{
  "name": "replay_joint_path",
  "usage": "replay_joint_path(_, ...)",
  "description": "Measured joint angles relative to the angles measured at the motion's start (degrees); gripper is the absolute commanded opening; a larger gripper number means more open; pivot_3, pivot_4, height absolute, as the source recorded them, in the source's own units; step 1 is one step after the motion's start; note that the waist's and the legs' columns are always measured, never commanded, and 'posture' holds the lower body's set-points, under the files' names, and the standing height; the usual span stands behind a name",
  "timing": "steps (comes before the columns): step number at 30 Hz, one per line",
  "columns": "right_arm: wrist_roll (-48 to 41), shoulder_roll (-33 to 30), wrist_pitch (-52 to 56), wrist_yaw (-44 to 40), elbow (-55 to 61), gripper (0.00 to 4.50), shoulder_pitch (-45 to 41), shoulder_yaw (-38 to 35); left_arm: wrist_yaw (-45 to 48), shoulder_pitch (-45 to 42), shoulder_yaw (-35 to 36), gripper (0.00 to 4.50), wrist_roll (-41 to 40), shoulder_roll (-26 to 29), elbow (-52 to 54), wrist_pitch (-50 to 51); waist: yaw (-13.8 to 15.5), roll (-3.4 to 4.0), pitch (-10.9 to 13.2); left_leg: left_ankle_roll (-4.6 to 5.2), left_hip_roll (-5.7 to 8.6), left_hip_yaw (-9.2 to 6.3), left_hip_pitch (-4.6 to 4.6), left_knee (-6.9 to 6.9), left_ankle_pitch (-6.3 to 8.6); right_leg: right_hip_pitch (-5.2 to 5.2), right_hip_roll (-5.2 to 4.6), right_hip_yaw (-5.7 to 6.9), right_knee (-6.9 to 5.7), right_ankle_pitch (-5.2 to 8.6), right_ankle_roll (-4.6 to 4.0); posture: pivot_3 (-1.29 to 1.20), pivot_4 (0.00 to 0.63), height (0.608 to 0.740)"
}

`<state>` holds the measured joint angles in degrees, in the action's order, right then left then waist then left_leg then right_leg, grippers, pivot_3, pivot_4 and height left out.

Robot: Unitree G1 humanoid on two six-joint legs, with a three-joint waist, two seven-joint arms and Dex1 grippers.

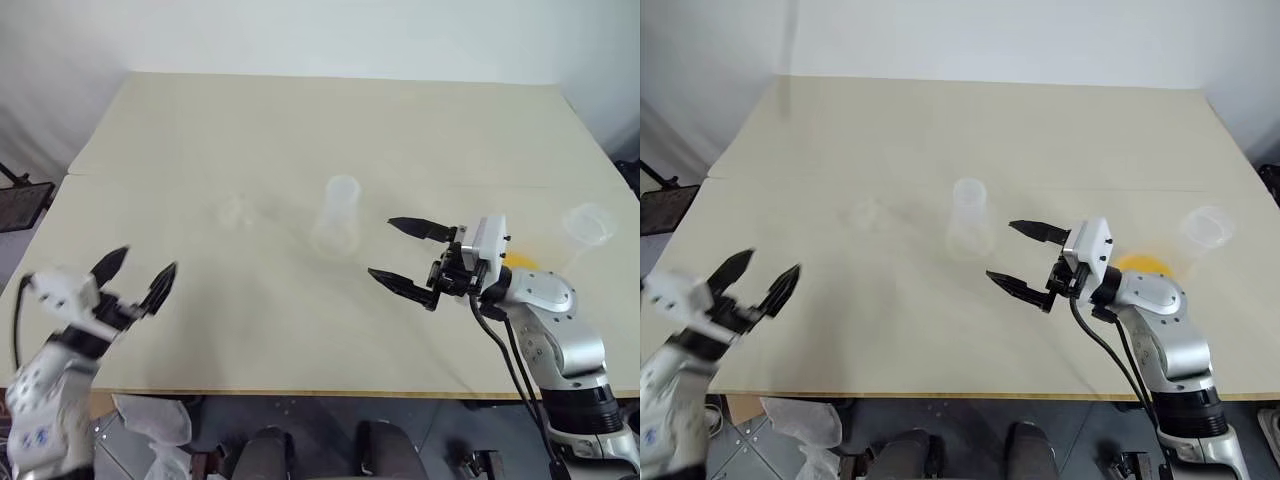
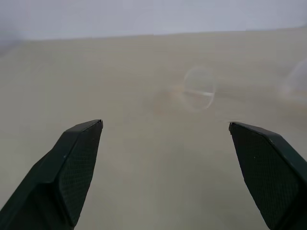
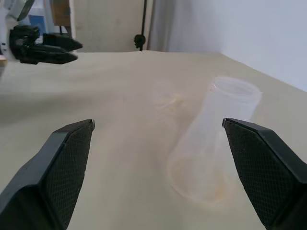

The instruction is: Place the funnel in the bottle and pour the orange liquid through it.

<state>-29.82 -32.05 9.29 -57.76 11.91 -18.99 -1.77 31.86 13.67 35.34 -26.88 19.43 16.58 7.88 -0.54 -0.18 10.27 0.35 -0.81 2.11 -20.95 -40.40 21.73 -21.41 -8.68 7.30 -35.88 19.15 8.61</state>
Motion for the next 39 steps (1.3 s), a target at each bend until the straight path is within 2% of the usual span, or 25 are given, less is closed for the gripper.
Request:
replay_joint_path(4, 0.12, -0.02, 0.24, -1.46, -1.31, 4.50, -0.45, 0.65, -2.60, 3.99, -0.28, 4.49, -0.45, -2.26, 3.66, 0.26, 1.26, -0.02, 0.00, 0.00, 0.01, 0.00, -0.03, -0.12, 0.00, 0.05, 0.01, -0.01, 0.02, 0.00, 0.00, 0.00, 0.150, 0.740)
replay_joint_path(6, 0.37, -0.01, 0.18, -1.80, -2.25, 4.50, -1.08, 0.81, -3.95, 3.65, -2.59, 4.49, -0.45, -2.70, 6.28, 0.86, 1.55, -0.01, -0.01, 0.02, 0.04, 0.02, -0.02, -0.14, 0.01, 0.06, 0.00, -0.10, 0.03, 0.00, 0.00, 0.00, 0.150, 0.740)
replay_joint_path(13, 1.34, -0.01, -0.25, -2.11, -3.18, 4.50, -1.38, 0.94, -10.15, -7.05, -12.86, 4.49, 2.53, -2.50, 6.77, 5.74, 1.53, -0.01, -0.01, 0.02, 0.08, 0.05, -0.02, -0.13, 0.01, 0.03, 0.04, -0.07, 0.00, 0.00, 0.00, 0.00, 0.150, 0.740)
replay_joint_path(23, 1.59, -0.16, -0.26, 0.18, -0.73, 4.50, 1.71, 0.13, -19.46, -26.35, -21.38, 4.49, 9.85, -5.58, -10.89, 8.17, 1.11, 0.00, -0.02, 0.01, 0.09, 0.14, -0.06, -0.11, 0.01, -0.01, 0.06, 0.06, -0.05, 0.00, 0.00, 0.00, 0.150, 0.740)
replay_joint_path(27, 1.59, -0.19, -0.11, 1.78, 0.72, 4.50, 3.38, -0.57, -23.01, -34.32, -21.83, 4.49, 12.23, -6.58, -20.84, 6.00, 1.17, -0.01, -0.02, 0.01, 0.10, 0.19, -0.11, -0.14, 0.01, -0.02, 0.05, 0.13, -0.05, 0.00, 0.00, 0.00, 0.150, 0.740)
replay_joint_path(31, 1.59, -0.18, -0.03, 2.74, 1.53, 4.50, 3.91, -0.91, -22.21, -39.16, -22.44, 4.49, 13.12, -6.39, -28.39, 3.70, 1.02, -0.01, -0.02, 0.01, 0.10, 0.30, -0.12, -0.13, 0.00, -0.02, 0.06, 0.20, -0.05, 0.00, 0.00, 0.00, 0.150, 0.740)
replay_joint_path(34, 1.65, -0.17, -0.02, 3.35, 1.55, 4.50, 3.98, -0.91, -21.36, -41.97, -22.77, 3.91, 13.55, -5.76, -33.35, 2.30, 0.88, -0.01, -0.02, 0.01, 0.10, 0.35, -0.13, -0.13, 0.00, -0.02, 0.06, 0.22, -0.05, 0.00, 0.00, 0.00, 0.150, 0.740)
replay_joint_path(39, 1.73, -0.11, -0.22, 4.03, 1.56, 4.50, 4.22, -0.91, -20.34, -44.77, -22.44, 2.22, 13.56, -4.69, -36.95, -0.62, 0.56, -0.02, -0.02, 0.01, 0.10, 0.34, -0.14, -0.13, 0.00, -0.02, 0.05, 0.24, -0.05, 0.00, 0.00, 0.00, 0.150, 0.740)
